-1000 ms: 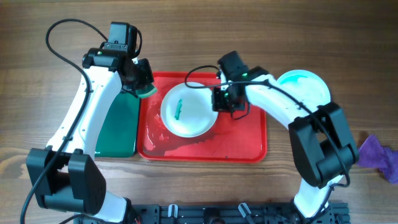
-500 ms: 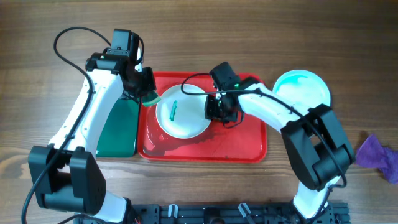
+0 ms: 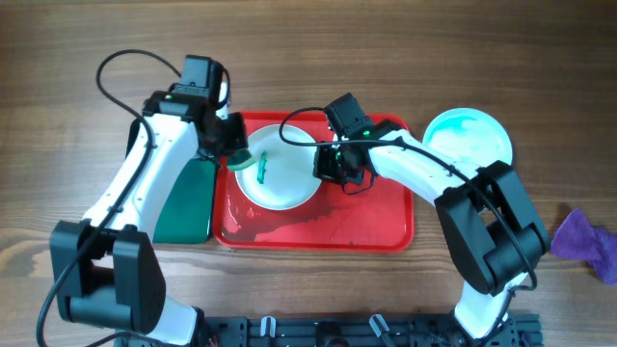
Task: Clean dirty plates on tray and stack at the side
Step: 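Move the left sponge onto the plate and scrub it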
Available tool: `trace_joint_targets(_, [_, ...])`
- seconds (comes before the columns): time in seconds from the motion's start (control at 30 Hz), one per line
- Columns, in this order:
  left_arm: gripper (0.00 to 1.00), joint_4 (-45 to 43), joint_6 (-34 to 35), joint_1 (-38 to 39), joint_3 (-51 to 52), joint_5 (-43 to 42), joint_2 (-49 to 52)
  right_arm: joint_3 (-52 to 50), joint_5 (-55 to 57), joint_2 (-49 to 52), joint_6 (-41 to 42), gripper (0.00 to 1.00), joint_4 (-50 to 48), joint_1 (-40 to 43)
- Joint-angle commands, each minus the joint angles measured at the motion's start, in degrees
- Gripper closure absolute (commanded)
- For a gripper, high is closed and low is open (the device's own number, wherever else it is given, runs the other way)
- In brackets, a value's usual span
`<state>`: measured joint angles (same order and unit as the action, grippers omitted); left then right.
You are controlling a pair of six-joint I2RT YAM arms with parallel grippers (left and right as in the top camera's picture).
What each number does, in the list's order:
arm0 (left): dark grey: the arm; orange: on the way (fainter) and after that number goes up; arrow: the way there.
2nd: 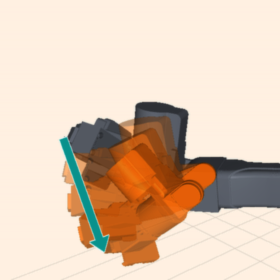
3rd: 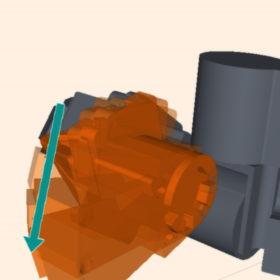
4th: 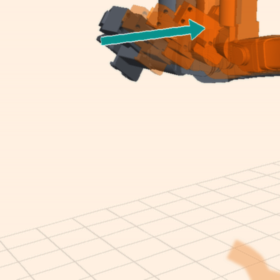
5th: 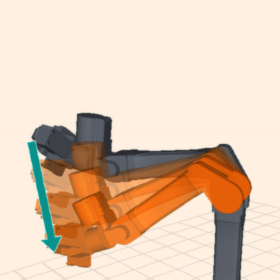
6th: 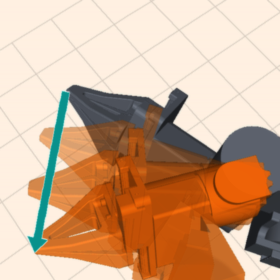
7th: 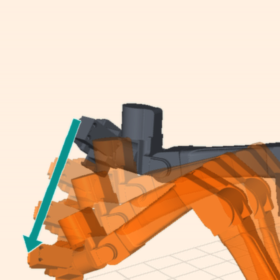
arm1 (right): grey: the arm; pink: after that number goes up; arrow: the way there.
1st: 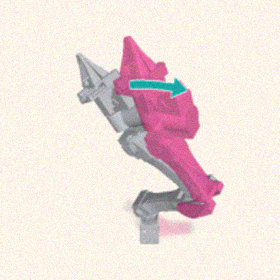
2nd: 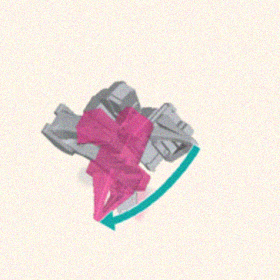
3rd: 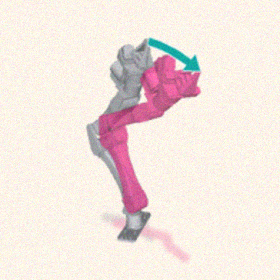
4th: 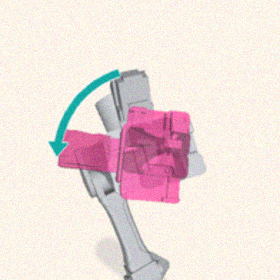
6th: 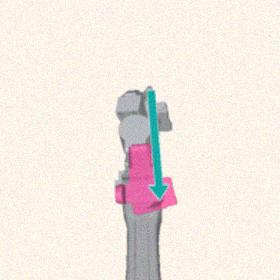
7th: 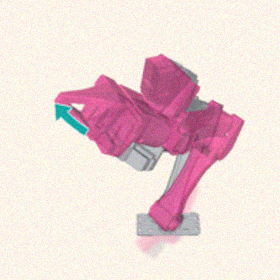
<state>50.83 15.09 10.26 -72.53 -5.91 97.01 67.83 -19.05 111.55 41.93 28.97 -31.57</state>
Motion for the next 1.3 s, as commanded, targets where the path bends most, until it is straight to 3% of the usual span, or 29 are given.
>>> trace_joint_targets(0.0, [0.96,-1.0,-3.9,3.3,0.3,-0.4,0.7,-0.4,-0.4,1.1,-1.9,0.96,-0.5,0.8])
trace_joint_targets(0.5, [0.96,-5.2,-10.4,7.7,0.3,-0.5,18.7,-0.4,-1.2,1.1,-3.6,0.96,-0.9,1.6])
trace_joint_targets(0.57, [0.96,-4.5,-13.6,8.8,0.3,-7.3,19.8,-0.4,-1.2,1.1,-3.7,0.96,-0.9,1.6])
trace_joint_targets(0.67, [0.96,-3.5,-23.5,10.3,0.3,-25.9,19.9,-0.4,-1.2,1.1,-3.7,0.96,-1.0,1.6])
trace_joint_targets(0.73, [0.96,-3.6,-24.9,10.4,0.3,-28.3,19.9,-0.4,-1.4,1.1,-3.9,0.96,-1.0,1.6])
trace_joint_targets(0.8, [0.96,-5.3,-22.6,9.8,0.3,-24.2,19.9,-0.4,-1.6,1.1,-4.1,0.96,-1.1,1.6])
trace_joint_targets(0.93, [0.96,-10.9,-1.6,7.3,0.3,3.6,19.9,-0.4,-1.6,1.1,-4.1,0.96,-1.1,1.6])
trace_joint_targets(1.07, [0.96,-14.1,8.9,6.1,0.3,19.8,19.9,-0.4,-1.6,1.1,-4.2,0.96,-1.1,1.6])
trace_joint_targets(1.2, [0.96,-11.4,11.1,6.6,0.3,21.9,19.9,-0.4,-1.6,1.1,-4.2,0.96,-1.2,1.6])
trace_joint_targets(1.27, [0.96,-7.3,5.6,7.2,0.3,15.2,19.9,-0.4,-1.6,1.1,-4.3,0.96,-1.2,1.6])
